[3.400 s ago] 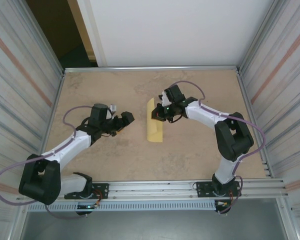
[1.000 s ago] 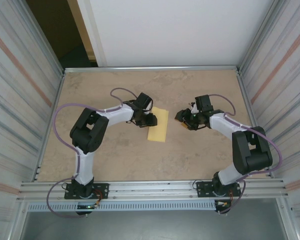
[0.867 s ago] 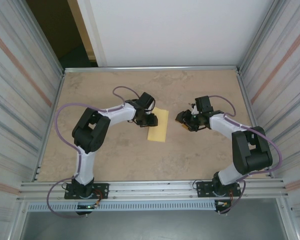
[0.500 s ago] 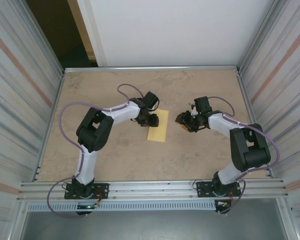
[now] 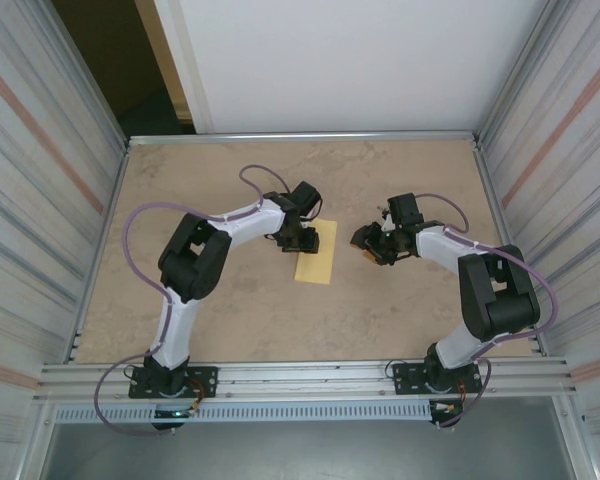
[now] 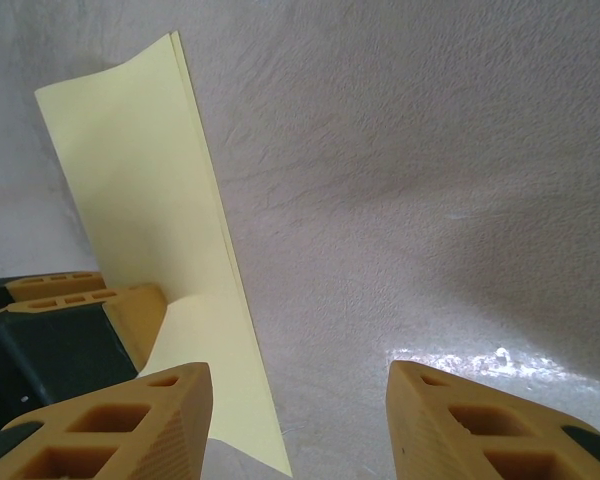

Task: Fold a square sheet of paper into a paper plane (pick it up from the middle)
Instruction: Hold the square sheet of paper at the center of the table.

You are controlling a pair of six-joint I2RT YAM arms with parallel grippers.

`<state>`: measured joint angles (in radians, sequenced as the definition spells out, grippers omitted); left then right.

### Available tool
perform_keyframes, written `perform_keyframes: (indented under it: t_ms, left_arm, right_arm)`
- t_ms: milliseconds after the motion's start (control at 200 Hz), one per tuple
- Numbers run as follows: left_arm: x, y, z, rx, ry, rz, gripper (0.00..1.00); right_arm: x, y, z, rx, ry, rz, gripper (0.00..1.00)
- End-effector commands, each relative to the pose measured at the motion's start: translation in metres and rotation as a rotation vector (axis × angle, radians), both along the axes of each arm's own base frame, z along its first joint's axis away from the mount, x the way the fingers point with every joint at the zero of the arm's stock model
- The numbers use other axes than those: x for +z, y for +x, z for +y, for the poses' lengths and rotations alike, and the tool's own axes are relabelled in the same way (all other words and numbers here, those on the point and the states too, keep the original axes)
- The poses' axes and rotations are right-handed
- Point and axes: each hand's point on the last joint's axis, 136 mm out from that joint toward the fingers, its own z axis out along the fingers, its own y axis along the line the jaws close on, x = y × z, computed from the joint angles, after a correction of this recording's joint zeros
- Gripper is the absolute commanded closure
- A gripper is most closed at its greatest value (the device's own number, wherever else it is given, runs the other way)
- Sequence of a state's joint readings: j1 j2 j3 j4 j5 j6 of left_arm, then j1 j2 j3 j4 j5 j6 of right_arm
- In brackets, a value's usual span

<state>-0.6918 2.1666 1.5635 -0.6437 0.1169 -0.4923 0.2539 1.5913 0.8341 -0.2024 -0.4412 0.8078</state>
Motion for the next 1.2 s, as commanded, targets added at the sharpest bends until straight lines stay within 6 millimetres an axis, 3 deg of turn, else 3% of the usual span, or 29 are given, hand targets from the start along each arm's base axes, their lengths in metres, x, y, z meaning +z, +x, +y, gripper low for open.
perform_keyframes:
  t_ms: [0, 436, 646, 912, 1198]
  left_arm:
    - [-0.108, -0.066, 0.028, -0.073, 0.181, 0.24, 0.55]
    - [-0.116, -0.07, 0.031, -0.065, 0.198, 0.261, 0.54]
    - [-0.118, -0.071, 0.034, -0.051, 0.215, 0.266, 0.54]
    - [-0.12, -0.071, 0.034, -0.043, 0.217, 0.268, 0.55]
    - [-0.12, -0.072, 0.034, -0.04, 0.213, 0.271, 0.55]
  right_arm:
    - [0.002, 0.007, 0.0, -0.002, -0.006, -0.01, 0.51]
    - [0.001, 0.005, 0.004, 0.011, 0.008, -0.009, 0.51]
    - [0.012, 0.005, 0.034, 0.102, 0.077, -0.051, 0.55]
    - [0.007, 0.011, 0.068, 0.153, 0.144, -0.035, 0.82]
    - [-0.011, 0.016, 0.082, 0.183, 0.132, 0.008, 0.94]
